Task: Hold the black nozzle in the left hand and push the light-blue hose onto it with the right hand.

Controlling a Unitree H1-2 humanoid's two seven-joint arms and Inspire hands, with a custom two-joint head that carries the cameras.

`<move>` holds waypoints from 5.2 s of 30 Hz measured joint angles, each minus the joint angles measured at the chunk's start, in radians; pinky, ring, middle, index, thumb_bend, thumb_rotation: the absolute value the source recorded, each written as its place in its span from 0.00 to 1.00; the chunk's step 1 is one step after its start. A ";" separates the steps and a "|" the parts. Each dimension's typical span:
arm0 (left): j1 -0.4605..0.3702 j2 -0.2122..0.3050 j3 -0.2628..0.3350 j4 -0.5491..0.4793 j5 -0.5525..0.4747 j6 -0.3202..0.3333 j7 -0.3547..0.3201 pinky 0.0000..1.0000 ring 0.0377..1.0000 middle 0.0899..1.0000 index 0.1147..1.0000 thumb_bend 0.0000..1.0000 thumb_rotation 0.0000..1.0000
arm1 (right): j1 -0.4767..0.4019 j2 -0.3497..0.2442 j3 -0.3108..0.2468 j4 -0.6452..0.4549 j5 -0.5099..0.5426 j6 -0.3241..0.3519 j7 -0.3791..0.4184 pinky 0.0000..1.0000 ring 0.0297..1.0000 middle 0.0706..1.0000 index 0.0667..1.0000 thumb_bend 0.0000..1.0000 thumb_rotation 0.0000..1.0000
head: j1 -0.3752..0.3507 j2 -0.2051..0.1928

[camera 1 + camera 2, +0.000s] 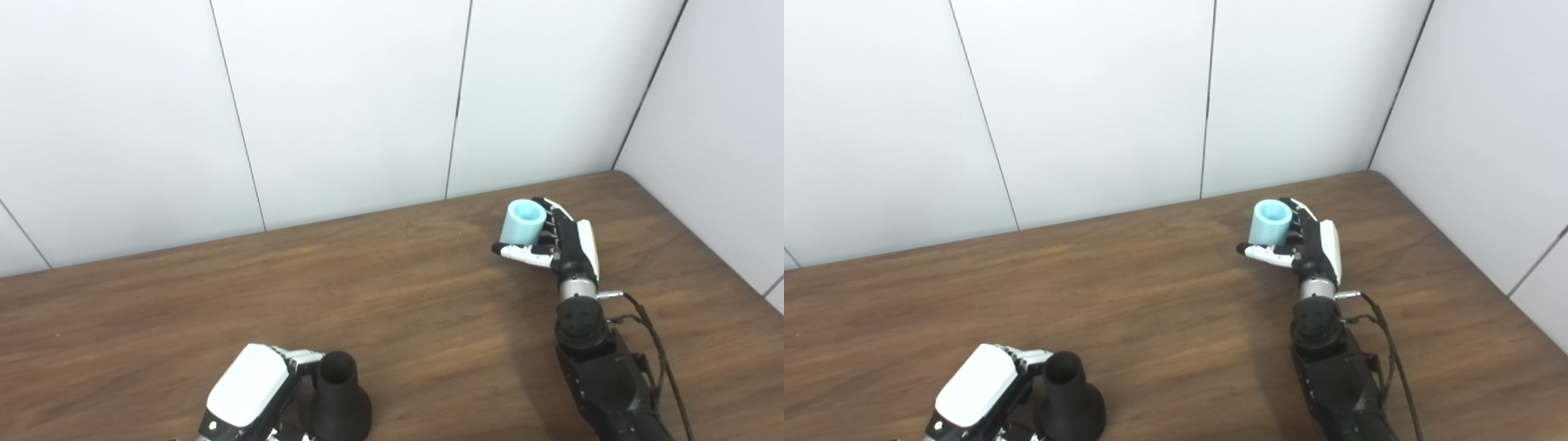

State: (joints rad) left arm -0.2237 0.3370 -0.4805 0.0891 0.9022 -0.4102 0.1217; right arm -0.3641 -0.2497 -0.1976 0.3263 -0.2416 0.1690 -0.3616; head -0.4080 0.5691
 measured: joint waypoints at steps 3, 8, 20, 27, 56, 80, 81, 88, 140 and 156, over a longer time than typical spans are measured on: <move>0.000 0.000 0.000 -0.001 0.000 0.000 -0.001 0.14 0.14 0.42 0.41 0.53 0.00 | -0.014 0.008 -0.012 0.033 0.003 -0.025 -0.034 0.59 0.64 0.63 0.66 0.89 0.06 | 0.000 0.002; 0.001 0.000 0.000 -0.002 0.001 0.000 -0.002 0.14 0.14 0.42 0.41 0.53 0.00 | -0.036 0.037 -0.042 0.084 0.008 -0.085 -0.118 0.48 0.54 0.52 0.48 0.59 0.10 | 0.000 0.002; 0.002 0.000 0.000 -0.003 0.001 0.000 -0.004 0.14 0.14 0.42 0.41 0.53 0.00 | -0.037 0.041 -0.048 0.106 -0.001 -0.171 -0.204 0.40 0.44 0.45 0.44 0.52 0.00 | -0.002 0.000; 0.002 0.000 0.000 -0.003 0.001 0.000 -0.004 0.14 0.14 0.42 0.41 0.53 0.00 | -0.036 0.041 -0.046 0.098 -0.002 -0.171 -0.204 0.40 0.44 0.45 0.44 0.52 0.00 | -0.003 0.002; -0.005 -0.037 -0.016 0.005 0.054 0.023 0.018 0.14 0.15 0.42 0.41 0.53 0.00 | 0.161 0.036 0.049 -0.538 0.022 -0.020 0.143 0.37 0.41 0.45 0.46 0.52 0.00 | 0.218 0.021; -0.012 -0.052 -0.033 0.009 0.058 0.054 0.018 0.15 0.16 0.42 0.41 0.52 0.00 | 0.272 0.114 0.207 -0.736 -0.017 -0.036 0.294 0.27 0.36 0.44 0.50 0.51 0.00 | 0.255 0.020; -0.012 -0.052 -0.034 0.009 0.057 0.054 0.017 0.15 0.16 0.42 0.41 0.52 0.00 | 0.281 0.120 0.212 -0.740 -0.020 -0.036 0.299 0.26 0.35 0.44 0.50 0.51 0.00 | 0.253 0.021; -0.013 -0.052 -0.037 0.010 0.060 0.058 0.018 0.14 0.15 0.42 0.41 0.52 0.00 | 0.307 0.142 0.237 -0.780 -0.027 -0.038 0.325 0.25 0.34 0.44 0.51 0.51 0.00 | 0.259 0.023; -0.022 -0.058 -0.050 0.017 0.053 0.080 0.018 0.13 0.14 0.42 0.41 0.53 0.00 | 0.356 0.171 0.357 -0.936 -0.055 0.046 0.463 0.29 0.38 0.44 0.50 0.51 0.00 | 0.270 0.025; -0.022 -0.059 -0.052 0.016 0.054 0.087 0.017 0.14 0.14 0.42 0.41 0.52 0.00 | 0.359 0.178 0.377 -0.825 -0.099 -0.139 0.429 0.30 0.39 0.45 0.49 0.51 0.00 | 0.281 0.028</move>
State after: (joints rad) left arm -0.2455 0.2785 -0.5324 0.1048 0.9561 -0.3231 0.1390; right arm -0.0047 -0.0721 0.1793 -0.4989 -0.3411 0.0297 0.0672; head -0.1273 0.5967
